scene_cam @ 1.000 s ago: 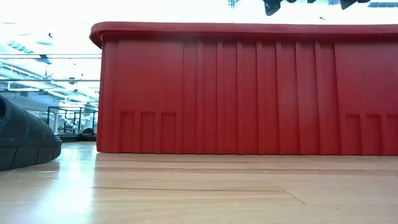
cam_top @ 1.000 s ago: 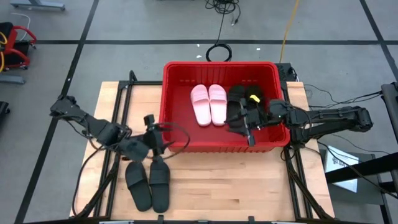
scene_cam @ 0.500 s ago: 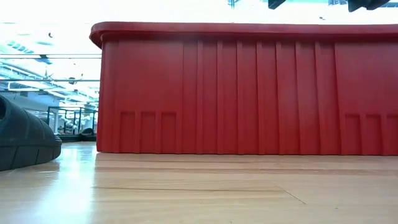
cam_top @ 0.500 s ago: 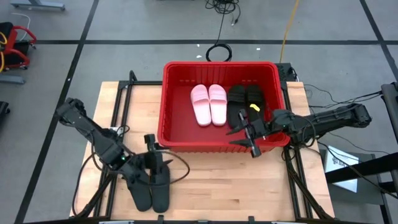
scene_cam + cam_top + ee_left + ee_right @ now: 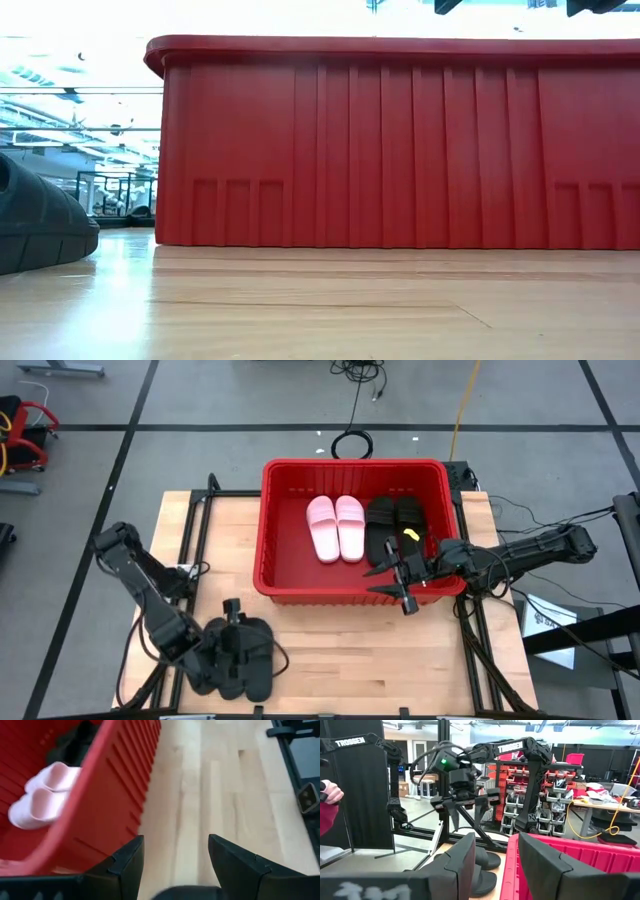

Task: Pick and place slides into bin
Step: Put the black slide into the red basket

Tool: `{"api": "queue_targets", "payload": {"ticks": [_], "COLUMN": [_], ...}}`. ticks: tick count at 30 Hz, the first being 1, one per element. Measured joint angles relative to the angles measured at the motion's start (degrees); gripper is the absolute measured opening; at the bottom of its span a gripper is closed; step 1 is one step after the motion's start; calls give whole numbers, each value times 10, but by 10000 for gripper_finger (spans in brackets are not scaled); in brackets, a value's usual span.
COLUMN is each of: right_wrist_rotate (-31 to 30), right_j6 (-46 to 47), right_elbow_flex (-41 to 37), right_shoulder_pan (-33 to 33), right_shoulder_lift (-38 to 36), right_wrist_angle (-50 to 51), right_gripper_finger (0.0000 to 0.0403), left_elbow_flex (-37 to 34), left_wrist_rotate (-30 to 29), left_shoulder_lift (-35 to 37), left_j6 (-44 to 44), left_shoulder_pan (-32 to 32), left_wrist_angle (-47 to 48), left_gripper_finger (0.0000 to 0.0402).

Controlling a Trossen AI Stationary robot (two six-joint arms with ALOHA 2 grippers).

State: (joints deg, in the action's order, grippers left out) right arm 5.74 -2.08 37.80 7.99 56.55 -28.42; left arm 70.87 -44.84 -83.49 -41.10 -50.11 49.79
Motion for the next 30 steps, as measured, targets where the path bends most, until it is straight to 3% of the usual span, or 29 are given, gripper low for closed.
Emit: {"api": "queue_targets", "payload": {"ticks": [17, 30], "right_wrist_rotate": [-2, -2], "right_j6": [34, 42], "right_elbow_flex": [0, 0], "right_shoulder_pan": [0, 0], "right_shoulder_lift": [26, 26], "right_wrist_angle": [0, 0], "right_gripper_finger": [141, 141], "left_elbow_flex": [0, 0], "left_wrist_rotate": [61, 83], "left_shoulder_lift": [-113, -133], "left_j6": [-159, -222], "left_shoulder_pan": [-61, -95], "left_wrist_angle": [-3, -2], "left_gripper_finger": [218, 218]}}
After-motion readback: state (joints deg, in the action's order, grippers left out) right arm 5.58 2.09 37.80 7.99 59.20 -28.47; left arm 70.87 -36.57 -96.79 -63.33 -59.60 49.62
